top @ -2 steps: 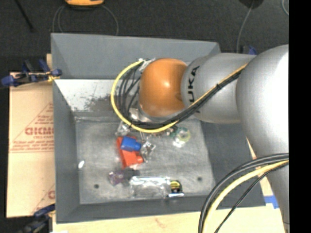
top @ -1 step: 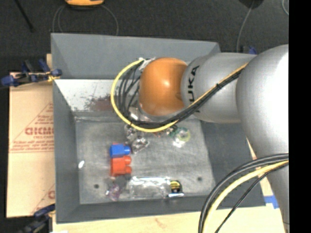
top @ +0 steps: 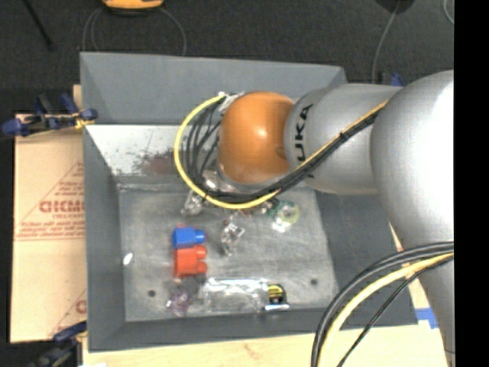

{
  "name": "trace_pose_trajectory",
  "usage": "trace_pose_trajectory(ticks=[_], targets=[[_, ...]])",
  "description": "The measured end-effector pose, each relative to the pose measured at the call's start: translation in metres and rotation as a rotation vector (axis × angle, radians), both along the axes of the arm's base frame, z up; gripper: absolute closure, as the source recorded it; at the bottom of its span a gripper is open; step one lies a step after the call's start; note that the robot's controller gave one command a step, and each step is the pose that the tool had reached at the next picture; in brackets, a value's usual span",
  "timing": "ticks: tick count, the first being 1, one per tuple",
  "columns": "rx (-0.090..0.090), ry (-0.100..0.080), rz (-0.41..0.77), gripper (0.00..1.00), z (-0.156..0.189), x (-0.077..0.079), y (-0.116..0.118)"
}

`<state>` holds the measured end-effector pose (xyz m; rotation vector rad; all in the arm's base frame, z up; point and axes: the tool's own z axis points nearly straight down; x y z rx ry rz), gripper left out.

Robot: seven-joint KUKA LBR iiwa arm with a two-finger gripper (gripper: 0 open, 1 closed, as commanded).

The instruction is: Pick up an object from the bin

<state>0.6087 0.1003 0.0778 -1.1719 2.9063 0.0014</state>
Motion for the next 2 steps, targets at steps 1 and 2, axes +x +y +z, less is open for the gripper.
trace_pose_trajectory(ticks=[1,2], targets=[[-0.004,-0.006,0.425,0.0,-0.0031,-0.0201,0.0687],[0.0,-0.01,0.42,1.0,-0.0007,-0.0187,0.0701]])
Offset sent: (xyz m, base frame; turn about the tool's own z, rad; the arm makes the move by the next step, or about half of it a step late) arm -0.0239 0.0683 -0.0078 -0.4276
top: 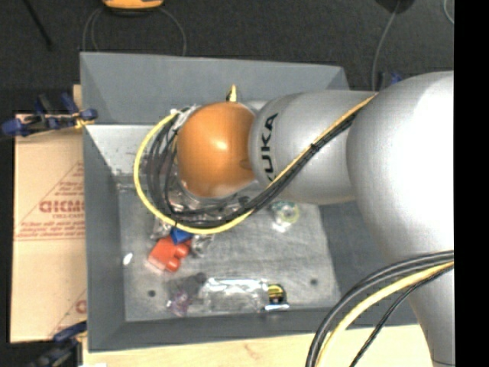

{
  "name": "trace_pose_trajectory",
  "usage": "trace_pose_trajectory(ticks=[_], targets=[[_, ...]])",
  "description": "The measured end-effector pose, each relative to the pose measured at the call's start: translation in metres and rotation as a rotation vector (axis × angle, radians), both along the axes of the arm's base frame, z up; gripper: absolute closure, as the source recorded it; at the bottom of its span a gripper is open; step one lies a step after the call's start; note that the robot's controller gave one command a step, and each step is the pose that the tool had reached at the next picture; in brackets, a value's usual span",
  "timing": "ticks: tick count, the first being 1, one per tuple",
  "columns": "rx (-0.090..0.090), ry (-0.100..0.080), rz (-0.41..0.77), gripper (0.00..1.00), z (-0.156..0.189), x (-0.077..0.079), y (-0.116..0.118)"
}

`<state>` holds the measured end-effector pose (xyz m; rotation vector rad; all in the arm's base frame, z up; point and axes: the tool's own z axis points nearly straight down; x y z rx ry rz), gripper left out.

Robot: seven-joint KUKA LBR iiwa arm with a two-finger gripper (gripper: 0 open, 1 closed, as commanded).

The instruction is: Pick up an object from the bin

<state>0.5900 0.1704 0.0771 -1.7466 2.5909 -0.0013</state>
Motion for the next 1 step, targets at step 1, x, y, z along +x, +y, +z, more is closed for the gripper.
trace_pose_trajectory(ticks=[1], targets=[[-0.006,0.004,0.017,1.0,0.1332,-0.0147,-0.0074]])
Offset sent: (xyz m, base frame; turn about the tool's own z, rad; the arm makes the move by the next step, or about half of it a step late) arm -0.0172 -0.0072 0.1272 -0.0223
